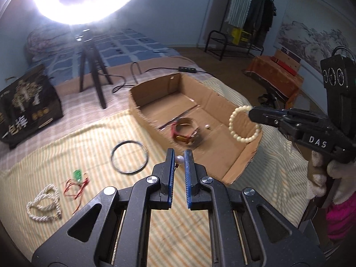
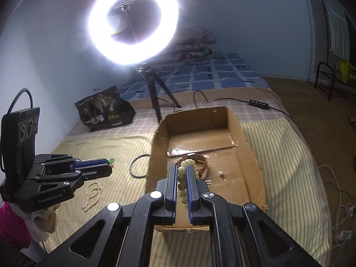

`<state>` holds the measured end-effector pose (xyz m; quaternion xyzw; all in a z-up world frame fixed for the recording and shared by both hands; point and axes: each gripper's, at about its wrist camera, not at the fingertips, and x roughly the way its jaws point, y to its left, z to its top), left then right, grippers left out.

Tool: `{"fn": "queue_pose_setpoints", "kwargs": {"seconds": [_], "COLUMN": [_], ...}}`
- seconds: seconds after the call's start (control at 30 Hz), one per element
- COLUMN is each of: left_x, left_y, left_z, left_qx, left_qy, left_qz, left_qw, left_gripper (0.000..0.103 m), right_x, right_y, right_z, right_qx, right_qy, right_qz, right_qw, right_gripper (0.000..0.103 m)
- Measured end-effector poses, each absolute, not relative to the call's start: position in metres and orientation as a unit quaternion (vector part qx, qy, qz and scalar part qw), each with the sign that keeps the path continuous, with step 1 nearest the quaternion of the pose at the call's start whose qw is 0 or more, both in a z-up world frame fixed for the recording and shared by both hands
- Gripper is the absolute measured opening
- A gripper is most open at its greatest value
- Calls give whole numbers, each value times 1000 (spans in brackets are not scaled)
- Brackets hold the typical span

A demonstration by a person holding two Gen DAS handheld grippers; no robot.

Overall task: Organize jewelry
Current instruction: 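Carry the pearl and the bead bracelet with both tools into the box, then open both tools to release the pearl and bracelet in the box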

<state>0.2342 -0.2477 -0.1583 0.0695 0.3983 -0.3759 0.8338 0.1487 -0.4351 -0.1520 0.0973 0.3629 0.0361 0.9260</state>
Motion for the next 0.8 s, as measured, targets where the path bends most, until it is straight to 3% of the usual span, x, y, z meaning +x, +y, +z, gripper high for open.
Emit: {"fn": "queue_pose_setpoints", "kwargs": {"seconds": [0.8], "left_x": [237], "left_y": [-311], "left_z": [-191], "left_qx": [59], "left_qy": [444], "left_qz": [-401], "left_qw": [799], "left_gripper": [6], "right_x": [148], "right_y": [-473], "right_z": [-186], "right_qx": [134], "right_qy": [384], "right_qz": [-2], "right_qw": [913], "right_gripper": [5]}}
